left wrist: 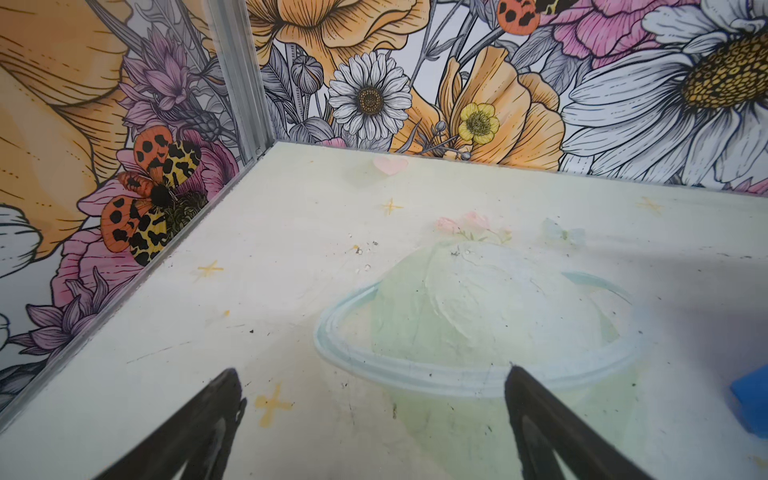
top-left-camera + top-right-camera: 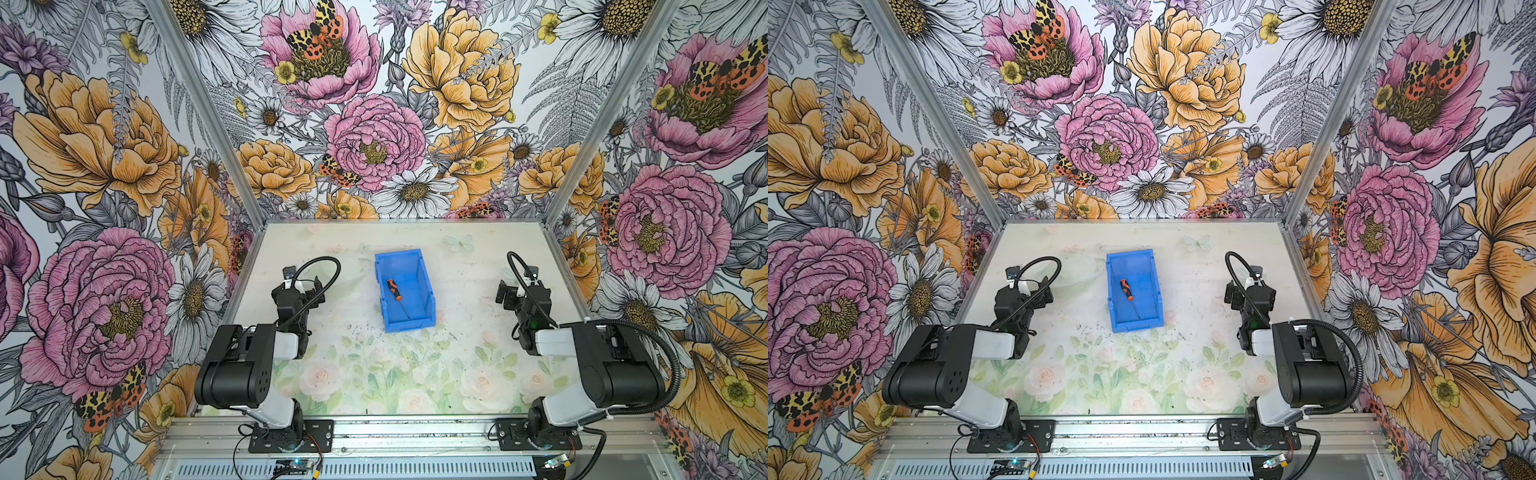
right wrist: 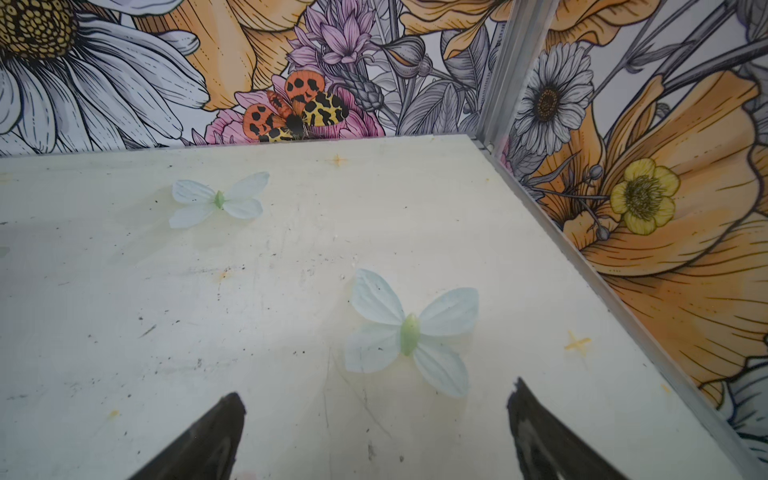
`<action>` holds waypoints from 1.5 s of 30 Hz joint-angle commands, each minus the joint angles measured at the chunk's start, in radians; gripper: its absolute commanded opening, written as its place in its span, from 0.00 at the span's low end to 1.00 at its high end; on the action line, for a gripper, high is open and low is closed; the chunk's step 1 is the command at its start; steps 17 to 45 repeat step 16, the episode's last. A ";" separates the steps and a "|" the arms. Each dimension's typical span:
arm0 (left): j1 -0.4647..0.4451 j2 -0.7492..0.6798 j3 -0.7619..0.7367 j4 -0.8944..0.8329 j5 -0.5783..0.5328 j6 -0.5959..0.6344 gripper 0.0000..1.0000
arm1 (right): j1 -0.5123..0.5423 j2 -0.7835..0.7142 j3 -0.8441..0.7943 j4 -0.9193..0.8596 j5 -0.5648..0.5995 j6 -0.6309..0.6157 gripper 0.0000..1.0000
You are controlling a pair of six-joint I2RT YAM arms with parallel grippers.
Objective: Put the screwdriver in the bin
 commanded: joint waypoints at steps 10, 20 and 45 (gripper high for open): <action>-0.016 -0.002 0.014 0.044 0.028 0.038 0.99 | 0.005 -0.002 0.015 0.054 -0.015 -0.011 1.00; 0.011 -0.002 0.019 0.036 0.086 0.023 0.99 | 0.004 -0.004 0.014 0.056 -0.013 -0.012 0.99; 0.011 -0.002 0.019 0.036 0.086 0.023 0.99 | 0.004 -0.004 0.014 0.056 -0.013 -0.012 0.99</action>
